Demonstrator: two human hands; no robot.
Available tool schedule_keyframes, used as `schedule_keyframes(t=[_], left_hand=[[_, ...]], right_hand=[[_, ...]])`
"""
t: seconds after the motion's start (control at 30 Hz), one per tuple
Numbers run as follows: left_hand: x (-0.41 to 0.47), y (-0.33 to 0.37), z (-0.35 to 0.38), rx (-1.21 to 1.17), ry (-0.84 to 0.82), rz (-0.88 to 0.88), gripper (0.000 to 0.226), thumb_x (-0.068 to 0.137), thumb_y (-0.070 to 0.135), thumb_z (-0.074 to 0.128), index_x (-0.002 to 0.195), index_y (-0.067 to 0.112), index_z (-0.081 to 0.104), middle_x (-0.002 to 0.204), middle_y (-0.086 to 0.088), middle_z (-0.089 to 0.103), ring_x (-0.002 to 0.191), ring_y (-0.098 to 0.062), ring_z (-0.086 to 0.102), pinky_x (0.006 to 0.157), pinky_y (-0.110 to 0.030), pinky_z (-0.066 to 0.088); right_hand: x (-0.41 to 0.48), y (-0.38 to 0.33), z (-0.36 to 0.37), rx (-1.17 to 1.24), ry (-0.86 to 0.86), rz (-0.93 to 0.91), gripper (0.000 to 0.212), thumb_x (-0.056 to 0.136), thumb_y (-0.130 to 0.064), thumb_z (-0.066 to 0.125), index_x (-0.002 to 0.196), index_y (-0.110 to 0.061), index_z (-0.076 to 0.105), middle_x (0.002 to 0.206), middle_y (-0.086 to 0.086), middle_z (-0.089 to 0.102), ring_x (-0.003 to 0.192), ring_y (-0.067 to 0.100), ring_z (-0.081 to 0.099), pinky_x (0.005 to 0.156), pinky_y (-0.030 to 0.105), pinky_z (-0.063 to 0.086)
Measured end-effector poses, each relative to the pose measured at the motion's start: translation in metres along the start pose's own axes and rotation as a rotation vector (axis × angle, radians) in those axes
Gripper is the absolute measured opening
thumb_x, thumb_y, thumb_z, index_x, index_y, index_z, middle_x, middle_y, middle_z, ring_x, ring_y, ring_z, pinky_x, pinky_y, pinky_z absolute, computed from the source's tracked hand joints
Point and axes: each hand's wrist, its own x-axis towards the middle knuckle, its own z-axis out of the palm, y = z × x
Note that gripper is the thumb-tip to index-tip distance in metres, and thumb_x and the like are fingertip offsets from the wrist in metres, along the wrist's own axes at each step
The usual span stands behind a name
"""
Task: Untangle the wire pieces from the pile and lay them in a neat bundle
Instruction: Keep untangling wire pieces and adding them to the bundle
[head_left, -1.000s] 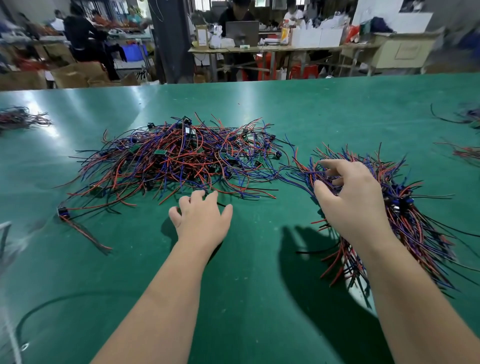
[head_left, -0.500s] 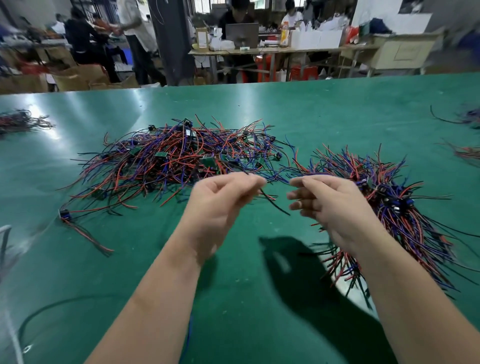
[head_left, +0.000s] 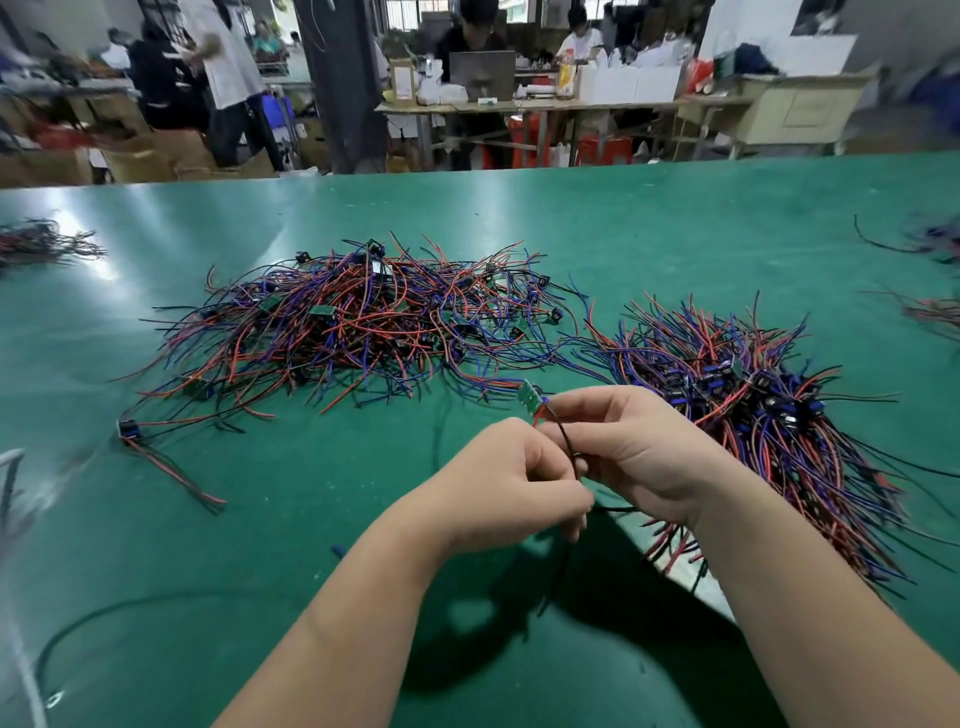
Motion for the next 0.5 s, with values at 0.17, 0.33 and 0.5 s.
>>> schedule_keyframes(t=[0.17, 0.33, 0.5], left_hand=[[0.001, -0.006, -0.001, 0.020, -0.033, -0.024, 0.022, 0.070, 0.021, 0.057, 0.054, 0.009, 0.068, 0.057, -0.017, 0.064, 0.054, -0.037, 0.054, 0.057, -0.042, 0.048], [0.002, -0.003, -0.022, -0.176, 0.181, -0.149, 0.038, 0.071, 0.036, 0.051, 0.041, 0.012, 0.053, 0.035, 0.001, 0.046, 0.031, -0.011, 0.033, 0.037, -0.014, 0.024], [0.006, -0.010, -0.034, -0.177, 0.552, -0.253, 0.065, 0.065, 0.077, 0.051, 0.038, 0.018, 0.051, 0.048, -0.007, 0.053, 0.039, -0.015, 0.043, 0.042, -0.018, 0.033]], right_hand=[[0.000, 0.003, 0.003, -0.025, 0.020, 0.026, 0.008, 0.082, 0.003, 0.060, 0.084, -0.004, 0.063, 0.063, 0.001, 0.066, 0.053, 0.010, 0.053, 0.049, 0.017, 0.042], [-0.002, -0.002, 0.003, 0.105, 0.042, -0.087, 0.018, 0.086, 0.005, 0.052, 0.078, -0.007, 0.062, 0.060, 0.002, 0.062, 0.046, 0.008, 0.052, 0.046, 0.015, 0.042], [-0.001, -0.001, 0.005, 0.081, 0.022, -0.067, 0.011, 0.080, 0.001, 0.058, 0.080, -0.007, 0.065, 0.063, 0.002, 0.064, 0.049, 0.010, 0.054, 0.046, 0.016, 0.041]])
